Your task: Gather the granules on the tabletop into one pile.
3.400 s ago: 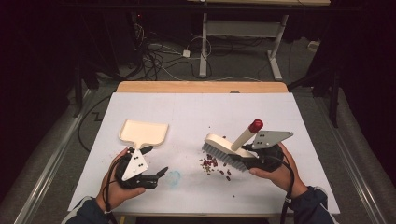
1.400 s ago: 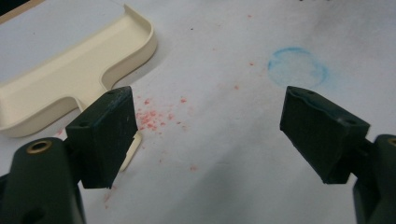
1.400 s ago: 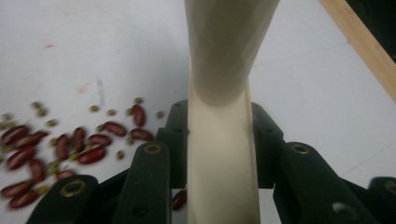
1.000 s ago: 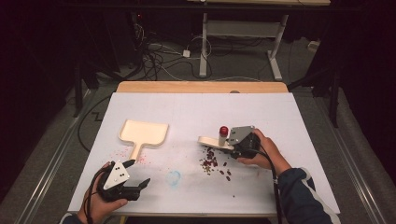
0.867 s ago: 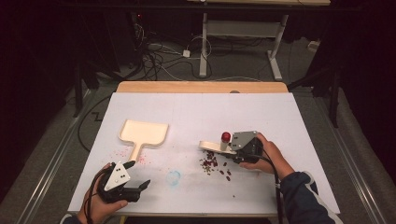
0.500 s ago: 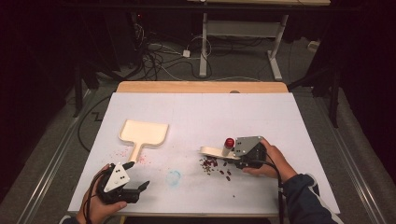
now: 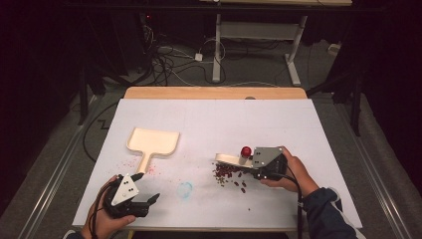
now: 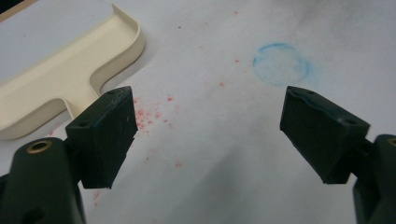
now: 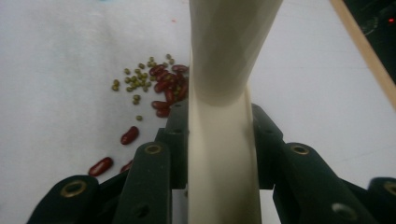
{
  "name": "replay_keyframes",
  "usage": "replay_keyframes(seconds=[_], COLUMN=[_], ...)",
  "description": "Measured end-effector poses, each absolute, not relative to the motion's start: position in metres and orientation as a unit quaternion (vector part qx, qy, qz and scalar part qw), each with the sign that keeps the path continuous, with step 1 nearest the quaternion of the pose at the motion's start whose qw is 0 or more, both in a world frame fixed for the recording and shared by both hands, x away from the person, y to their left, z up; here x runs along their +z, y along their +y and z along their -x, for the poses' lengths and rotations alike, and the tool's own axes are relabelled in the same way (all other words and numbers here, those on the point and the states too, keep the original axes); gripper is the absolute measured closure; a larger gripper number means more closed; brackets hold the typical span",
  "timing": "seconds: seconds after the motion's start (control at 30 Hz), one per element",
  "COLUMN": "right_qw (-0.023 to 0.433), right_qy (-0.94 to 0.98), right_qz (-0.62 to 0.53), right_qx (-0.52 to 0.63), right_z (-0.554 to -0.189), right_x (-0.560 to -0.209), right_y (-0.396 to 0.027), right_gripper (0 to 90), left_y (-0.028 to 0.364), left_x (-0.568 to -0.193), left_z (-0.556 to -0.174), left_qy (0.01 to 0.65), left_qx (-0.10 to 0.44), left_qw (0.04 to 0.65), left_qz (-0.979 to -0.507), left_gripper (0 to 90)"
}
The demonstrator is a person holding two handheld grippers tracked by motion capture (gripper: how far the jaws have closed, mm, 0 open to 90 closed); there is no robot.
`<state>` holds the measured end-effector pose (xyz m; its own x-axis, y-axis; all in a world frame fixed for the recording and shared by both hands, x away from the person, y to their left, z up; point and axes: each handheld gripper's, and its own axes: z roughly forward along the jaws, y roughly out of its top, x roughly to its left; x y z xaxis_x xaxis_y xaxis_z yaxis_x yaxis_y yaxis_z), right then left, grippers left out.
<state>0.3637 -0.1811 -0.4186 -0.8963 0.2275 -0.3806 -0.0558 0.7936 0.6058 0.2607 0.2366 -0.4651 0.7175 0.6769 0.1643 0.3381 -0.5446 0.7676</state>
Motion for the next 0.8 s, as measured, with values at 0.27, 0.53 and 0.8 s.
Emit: replay_keyframes(seconds=[0.27,0.53,0.8], right_qw=[0.237,0.14,0.037], right_qy=[0.907,0.918,0.93], right_qz=[-0.039,-0.03,-0.023], right_qx=[0.346,0.369,0.365], right_z=[-0.345,-0.303,-0.276], right_x=[-0.389,-0.375,-0.389], right_y=[-0.195,-0.205,-0.202], right_gripper=[67.3,67.3,67.3], left_y=[0.237,0.237,0.235], left_x=[-0.464,-0.464,-0.464], left_z=[-0.26,-0.26,-0.26], left_qy=[0.3,0.3,0.298], left_qx=[0.231,0.231,0.229], left_qw=[0.37,0.37,0.369], left_qz=[-0.849,-0.848,-0.85], left_gripper=[18.1,18.1,18.1])
